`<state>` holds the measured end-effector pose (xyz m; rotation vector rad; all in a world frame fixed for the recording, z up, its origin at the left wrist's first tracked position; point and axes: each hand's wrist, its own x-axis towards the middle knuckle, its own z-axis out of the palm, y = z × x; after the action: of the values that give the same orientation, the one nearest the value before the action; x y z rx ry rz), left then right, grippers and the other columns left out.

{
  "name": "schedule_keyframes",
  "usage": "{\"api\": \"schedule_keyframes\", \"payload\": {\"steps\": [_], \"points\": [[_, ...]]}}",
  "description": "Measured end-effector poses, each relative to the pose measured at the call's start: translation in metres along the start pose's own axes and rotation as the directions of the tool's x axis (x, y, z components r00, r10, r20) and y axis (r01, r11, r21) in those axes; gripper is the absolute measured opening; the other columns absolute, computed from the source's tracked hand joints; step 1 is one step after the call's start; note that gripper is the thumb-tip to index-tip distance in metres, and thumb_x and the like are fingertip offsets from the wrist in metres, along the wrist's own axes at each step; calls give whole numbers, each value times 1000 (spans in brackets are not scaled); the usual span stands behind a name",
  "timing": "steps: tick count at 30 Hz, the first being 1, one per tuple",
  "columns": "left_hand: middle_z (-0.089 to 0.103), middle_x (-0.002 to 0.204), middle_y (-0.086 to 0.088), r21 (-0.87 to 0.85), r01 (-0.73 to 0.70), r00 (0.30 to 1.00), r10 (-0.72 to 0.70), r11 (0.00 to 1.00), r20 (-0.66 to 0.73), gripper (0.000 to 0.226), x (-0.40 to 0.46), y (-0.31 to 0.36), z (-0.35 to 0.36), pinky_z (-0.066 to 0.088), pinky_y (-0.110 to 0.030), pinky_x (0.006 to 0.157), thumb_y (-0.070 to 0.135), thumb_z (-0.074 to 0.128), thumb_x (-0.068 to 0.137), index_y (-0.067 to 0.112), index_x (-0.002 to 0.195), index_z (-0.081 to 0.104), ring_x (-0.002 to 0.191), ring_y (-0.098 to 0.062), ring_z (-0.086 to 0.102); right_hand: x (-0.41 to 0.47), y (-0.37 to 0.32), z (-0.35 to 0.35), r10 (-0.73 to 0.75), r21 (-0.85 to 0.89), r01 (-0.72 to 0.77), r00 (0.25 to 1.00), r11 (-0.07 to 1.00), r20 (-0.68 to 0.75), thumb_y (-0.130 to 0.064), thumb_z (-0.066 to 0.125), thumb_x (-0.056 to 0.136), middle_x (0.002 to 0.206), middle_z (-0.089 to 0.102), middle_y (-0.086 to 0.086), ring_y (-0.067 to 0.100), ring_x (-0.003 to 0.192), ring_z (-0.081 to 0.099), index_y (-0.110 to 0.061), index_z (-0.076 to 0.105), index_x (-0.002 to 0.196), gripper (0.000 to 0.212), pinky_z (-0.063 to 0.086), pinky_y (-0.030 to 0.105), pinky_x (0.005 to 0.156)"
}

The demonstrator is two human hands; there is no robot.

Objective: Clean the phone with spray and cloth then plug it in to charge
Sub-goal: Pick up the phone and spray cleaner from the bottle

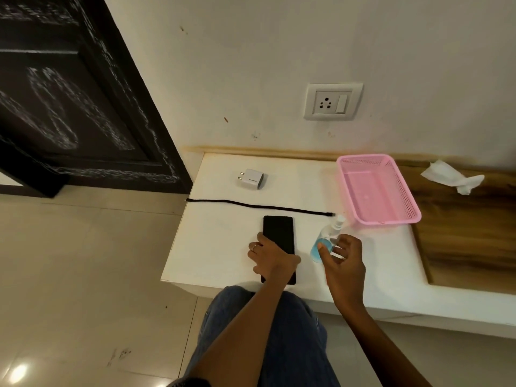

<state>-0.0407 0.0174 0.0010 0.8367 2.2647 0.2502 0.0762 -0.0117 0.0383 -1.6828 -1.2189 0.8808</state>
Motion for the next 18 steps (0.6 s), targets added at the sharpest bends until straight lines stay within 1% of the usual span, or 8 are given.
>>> {"api": "schedule_keyframes", "payload": {"steps": [4, 6, 8, 11, 14, 16, 18], "points": [[27, 146, -14, -187, 17, 999, -8, 982, 46, 104, 4, -2, -8, 46, -41, 97, 37, 84, 65, 15, 142, 17, 127, -30, 43, -1, -4, -2, -5, 7, 5, 1000, 1000, 3, -22, 69, 82, 124, 58, 9, 23, 106, 59, -9, 45, 122, 48, 52, 39, 88], [29, 142, -14, -311, 24, 997, 1, 950, 82, 104, 4, -6, -13, 48, -40, 93, 34, 85, 63, 16, 141, 18, 121, -30, 46, -3, -8, -5, -12, 18, 12, 1000, 1000, 2, -22, 69, 81, 123, 58, 9, 21, 104, 58, -9, 45, 121, 48, 52, 38, 88], [36, 138, -12, -445, 12, 993, 43, 896, 113, 102, 3, -11, -19, 48, -38, 91, 31, 86, 62, 18, 138, 20, 117, -28, 47, -4, -14, -8, -26, 38, 26, 1000, 999, -8, -21, 69, 81, 122, 58, 8, 17, 102, 57, -10, 46, 120, 47, 52, 38, 88], [46, 124, -4, -649, 20, 973, 134, 760, 187, 101, -3, -20, -34, 47, -32, 84, 29, 88, 60, 23, 134, 20, 102, -19, 49, -7, -24, -14, -40, 77, 41, 999, 996, -17, -20, 69, 81, 122, 58, 8, 16, 102, 56, -11, 46, 120, 46, 53, 39, 88], [52, 110, 2, -766, 70, 942, 210, 639, 262, 98, -18, -26, -53, 48, -27, 77, 32, 89, 59, 24, 134, 26, 96, -16, 55, -11, -37, -17, -64, 112, 66, 998, 992, -20, -21, 68, 82, 120, 58, 4, 16, 103, 57, -13, 46, 120, 45, 54, 37, 84], [58, 108, 1, -833, 113, 913, 275, 542, 303, 91, -34, -28, -65, 50, -27, 71, 32, 86, 61, 22, 135, 33, 96, -17, 59, -16, -46, -19, -87, 135, 90, 996, 987, -30, -22, 68, 82, 116, 57, -3, 15, 102, 57, -16, 46, 118, 43, 54, 31, 79], [63, 112, -5, -898, 177, 872, 360, 402, 332, 83, -50, -29, -75, 52, -30, 74, 36, 80, 61, 16, 133, 43, 100, -21, 61, -21, -53, -21, -112, 144, 118, 993, 983, -48, -23, 68, 82, 113, 56, -7, 13, 102, 57, -17, 47, 118, 43, 51, 19, 74]]}}
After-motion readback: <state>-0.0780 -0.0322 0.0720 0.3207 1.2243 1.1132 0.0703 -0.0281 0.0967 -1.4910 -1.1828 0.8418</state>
